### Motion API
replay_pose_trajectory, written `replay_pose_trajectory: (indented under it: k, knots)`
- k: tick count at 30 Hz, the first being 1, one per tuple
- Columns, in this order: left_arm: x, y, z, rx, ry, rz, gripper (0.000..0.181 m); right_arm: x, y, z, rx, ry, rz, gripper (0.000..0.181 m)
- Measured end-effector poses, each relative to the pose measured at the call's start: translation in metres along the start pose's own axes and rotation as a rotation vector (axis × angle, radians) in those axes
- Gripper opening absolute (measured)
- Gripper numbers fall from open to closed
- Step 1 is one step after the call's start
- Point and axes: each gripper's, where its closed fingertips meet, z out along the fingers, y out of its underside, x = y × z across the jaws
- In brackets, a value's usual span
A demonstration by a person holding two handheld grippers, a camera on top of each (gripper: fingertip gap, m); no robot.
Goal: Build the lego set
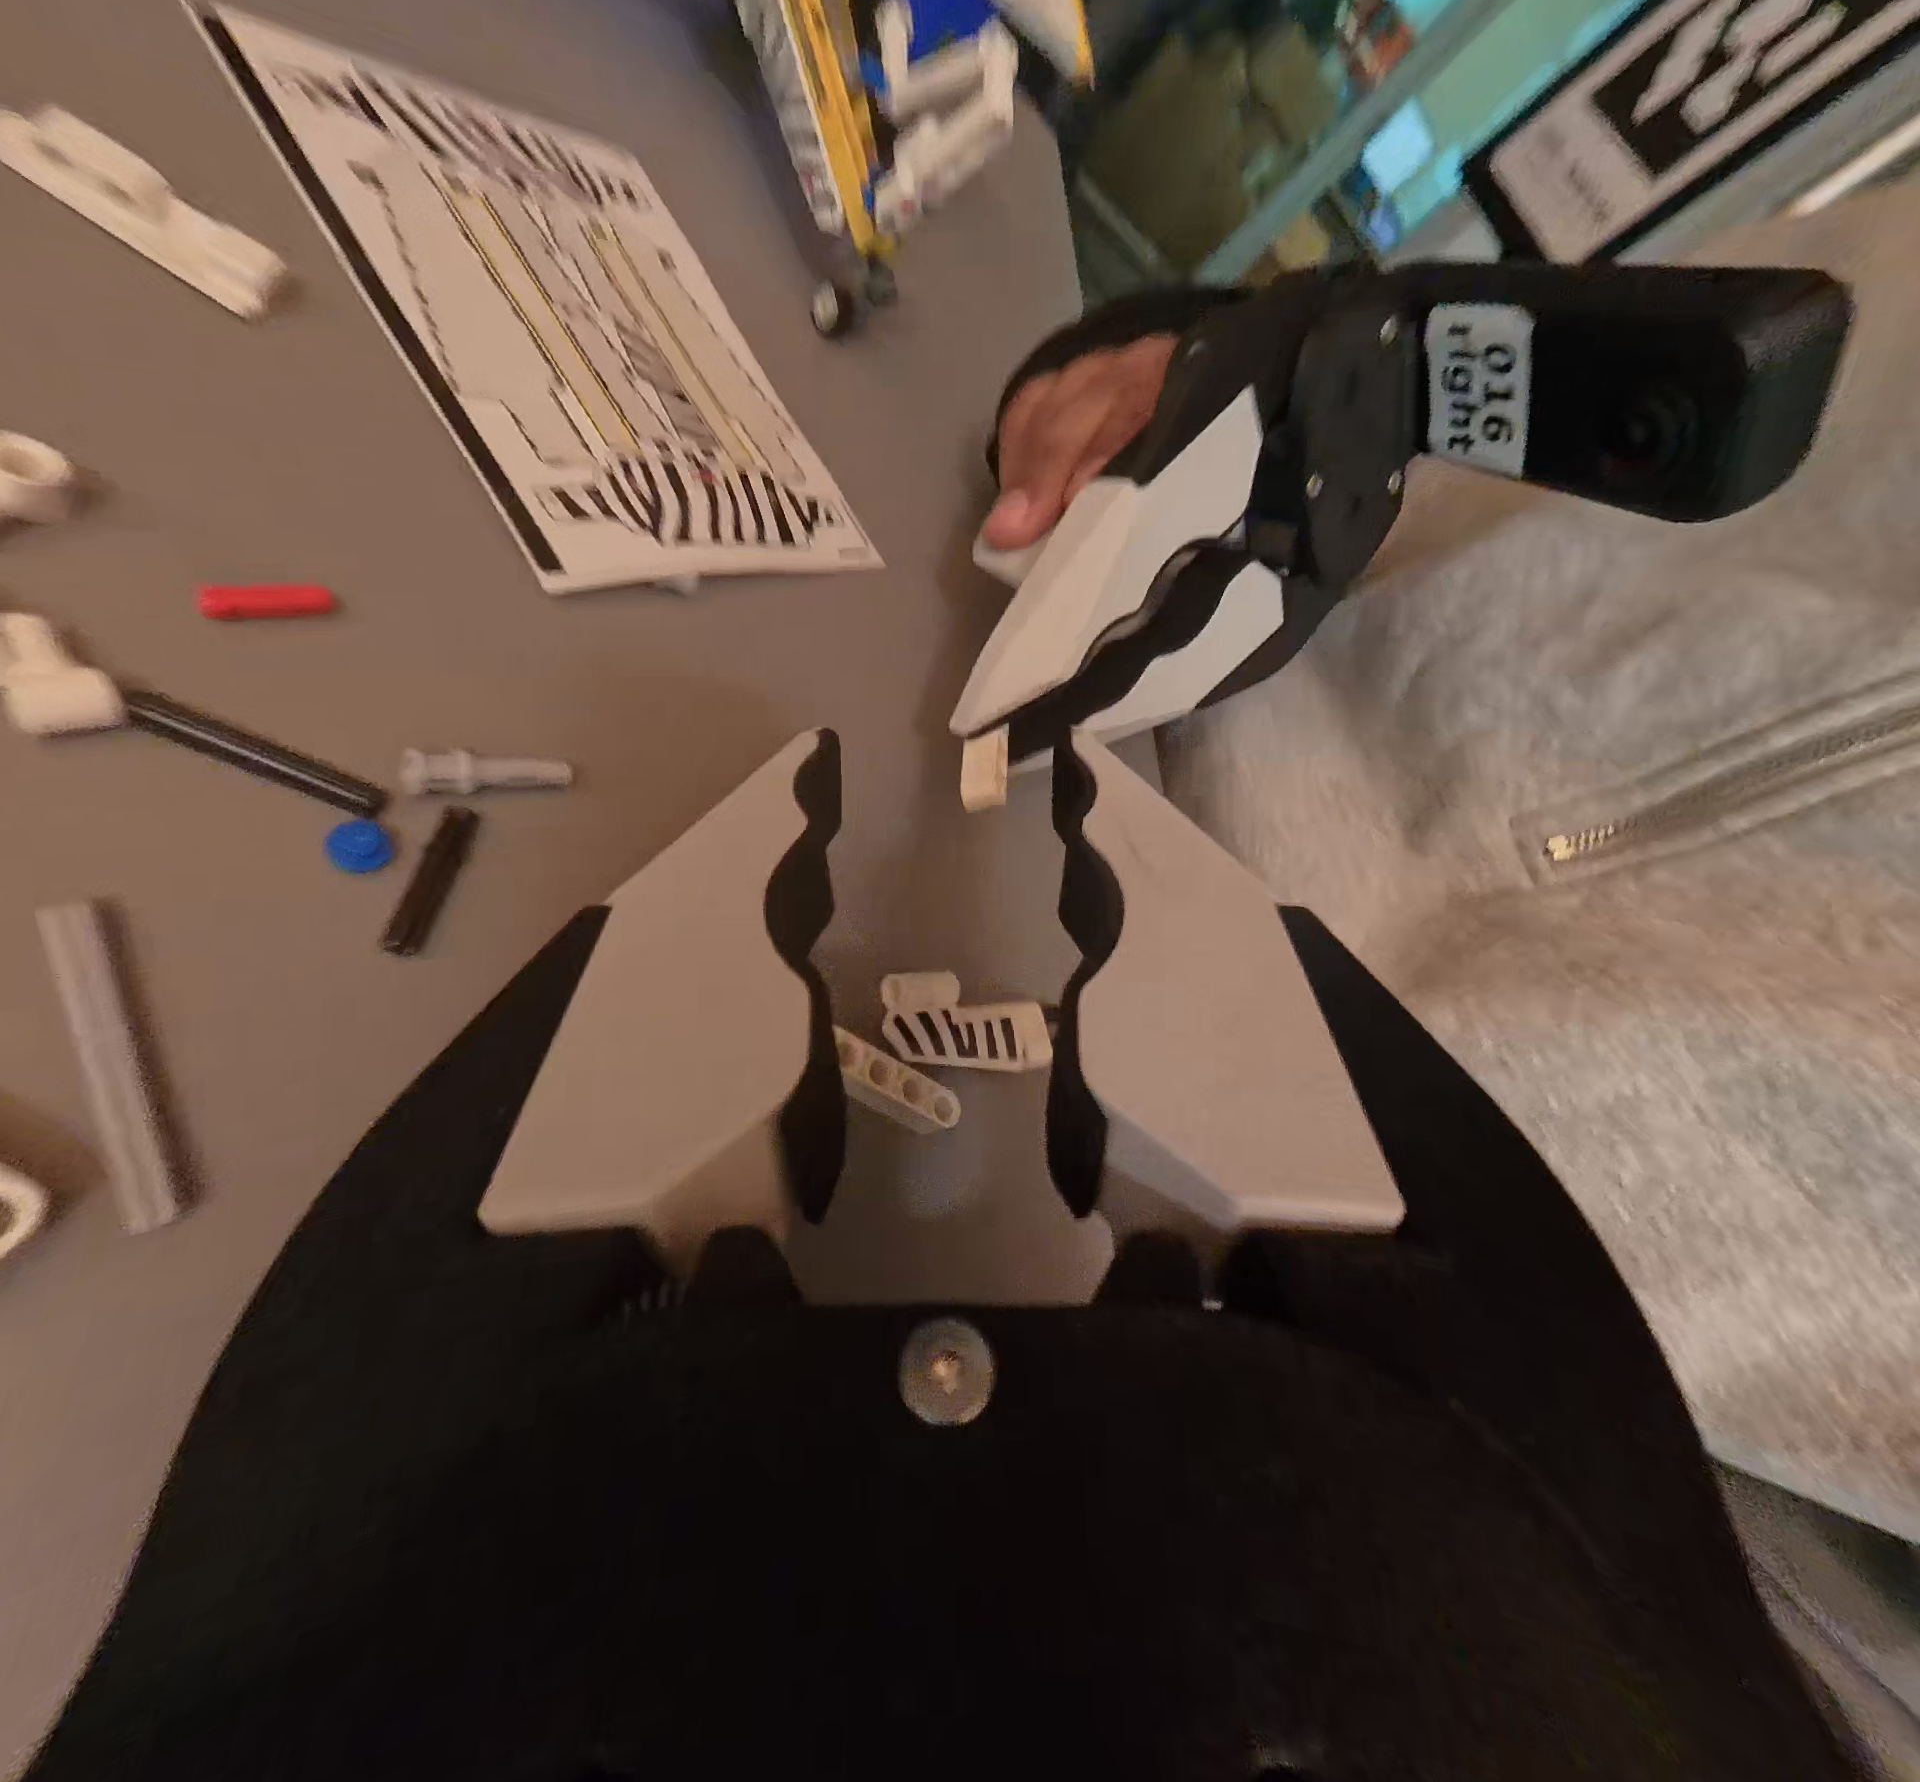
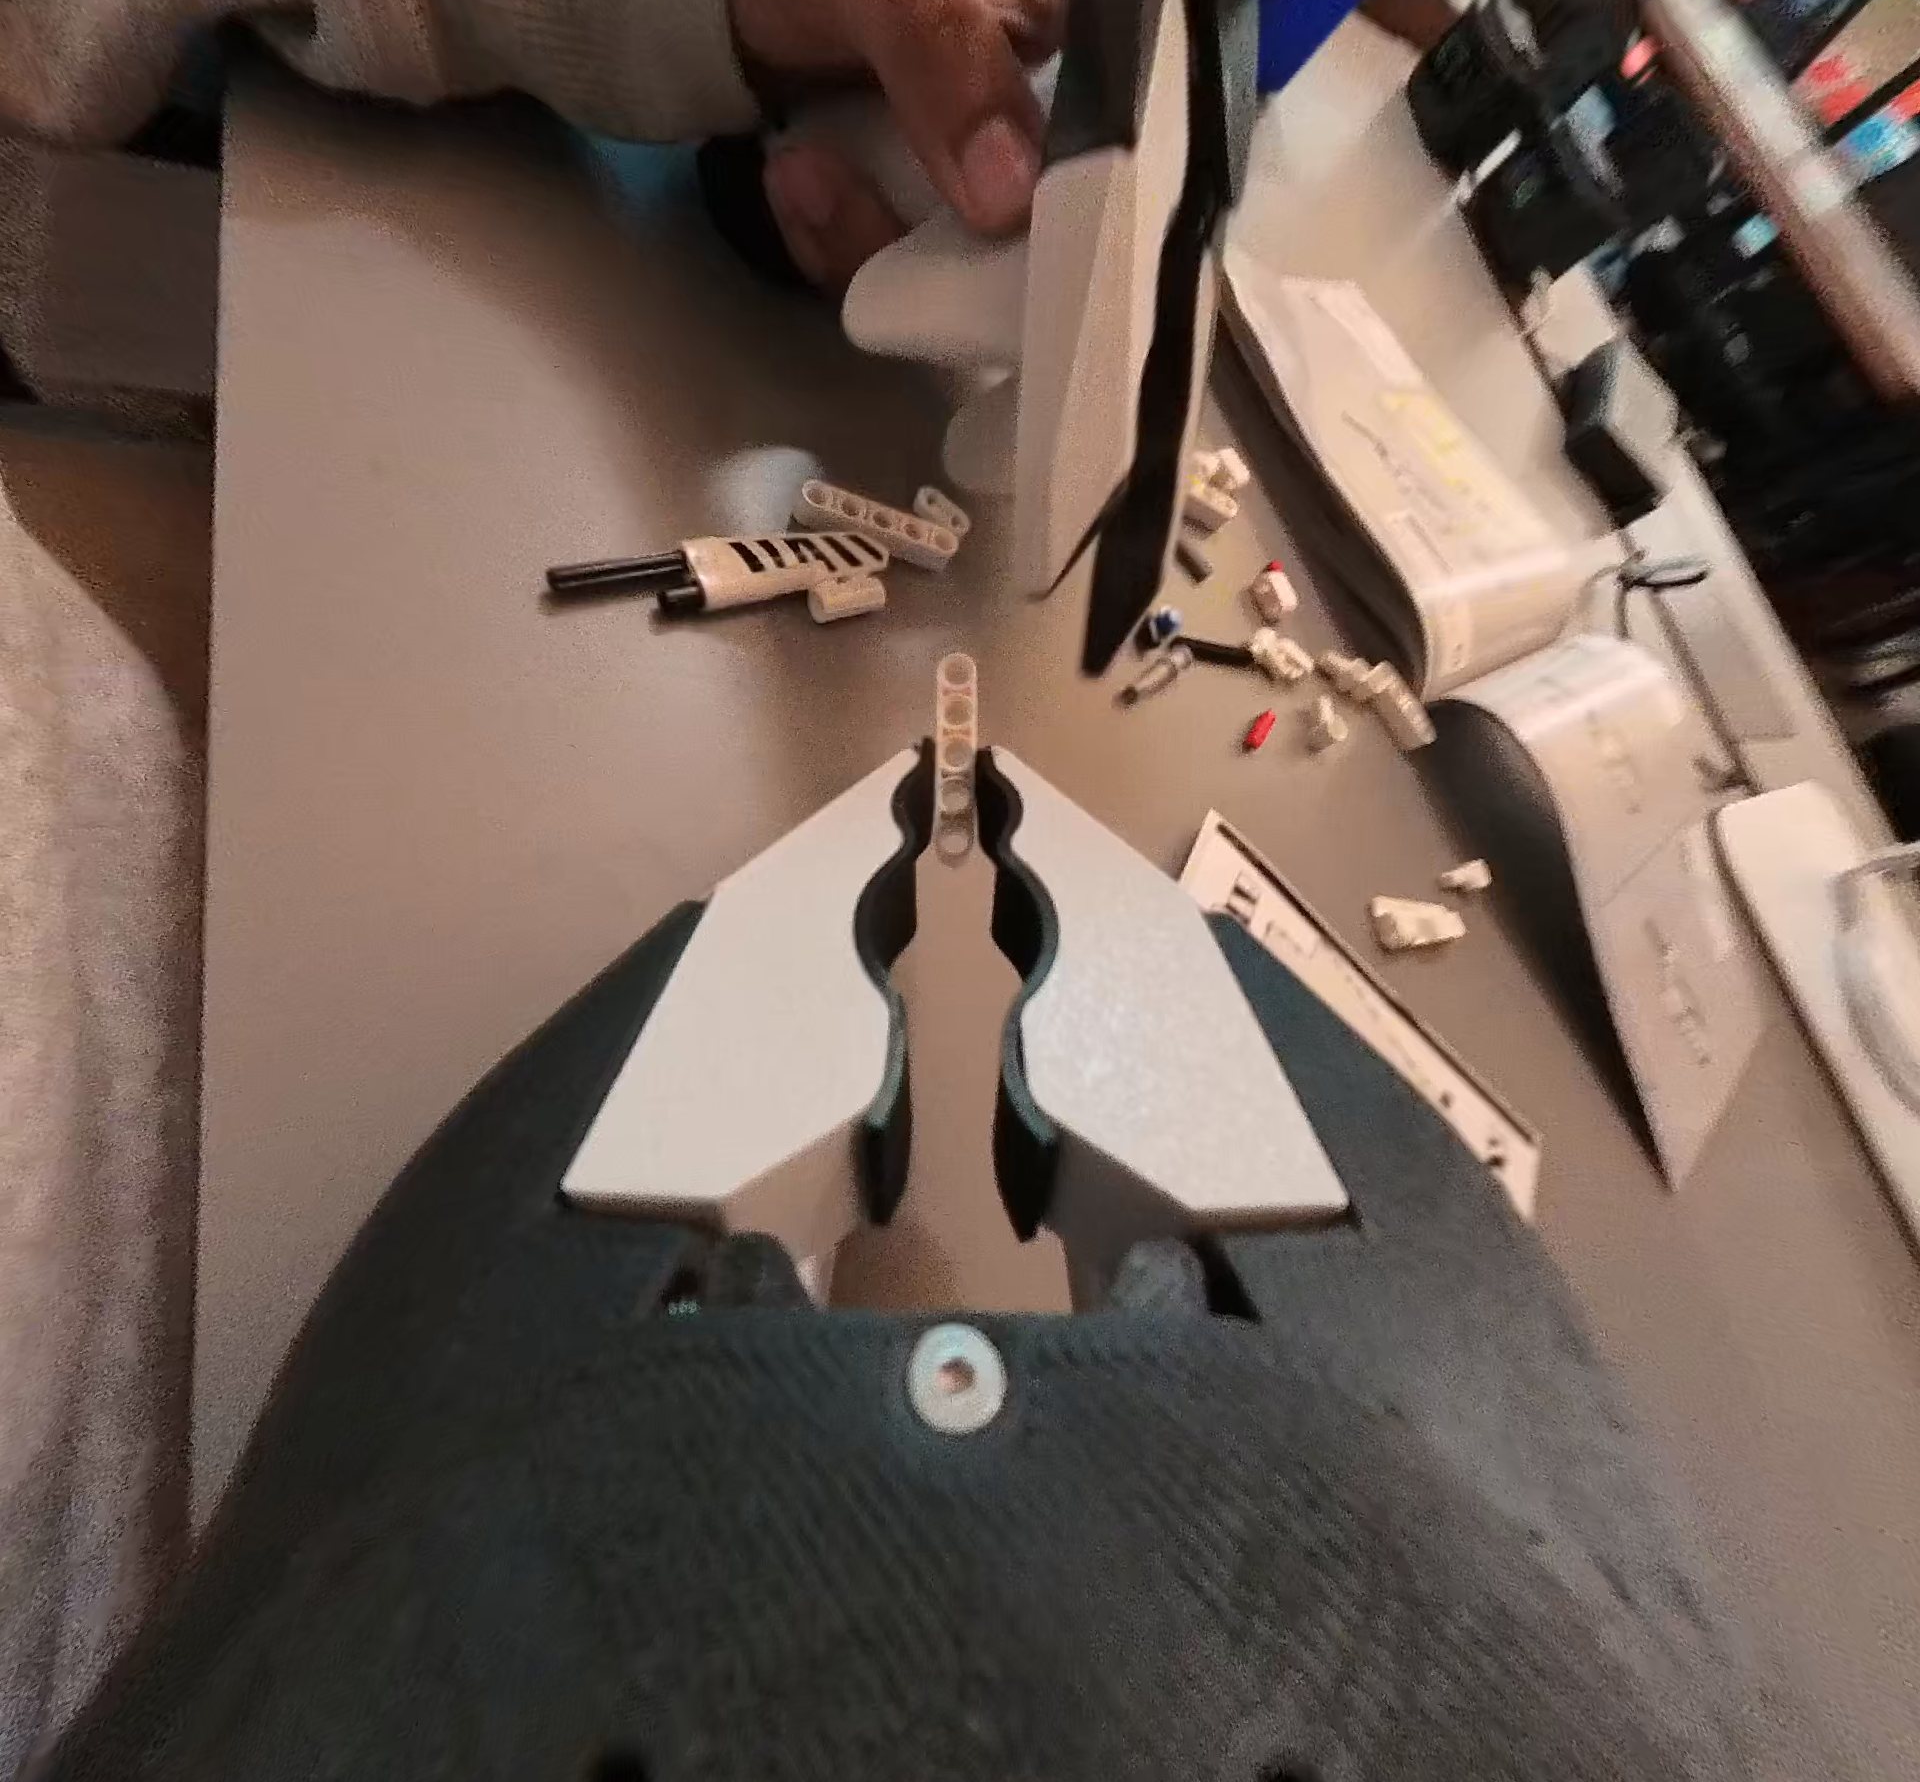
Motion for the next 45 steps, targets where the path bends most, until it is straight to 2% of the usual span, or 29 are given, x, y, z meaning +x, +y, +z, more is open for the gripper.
replay_pose_trajectory:
  k: [4, 9, 15, 21, 40, 45]
  knots:
    - [-0.011, -0.027, -0.026, 0.199, -0.094, 0.050, 0.041, -0.003, 0.016, -0.003, -0.089, -0.145, 0.193, 0.006]
    - [-0.021, -0.039, -0.040, 0.286, -0.203, 0.099, 0.039, -0.012, 0.019, -0.006, -0.101, -0.274, 0.341, 0.006]
    - [-0.019, -0.044, -0.045, 0.326, -0.220, 0.134, 0.036, -0.017, 0.025, -0.002, -0.141, -0.281, 0.313, 0.008]
    - [-0.018, -0.047, -0.050, 0.359, -0.224, 0.138, 0.035, -0.017, 0.024, -0.001, -0.126, -0.296, 0.324, 0.018]
    - [-0.019, -0.051, -0.055, 0.394, -0.225, 0.128, 0.035, -0.010, 0.035, -0.014, -0.178, -0.305, 0.354, 0.017]
    - [-0.036, -0.060, -0.082, 0.515, -0.344, 0.079, 0.036, 0.001, 0.007, -0.022, -0.010, -0.301, 0.411, 0.020]
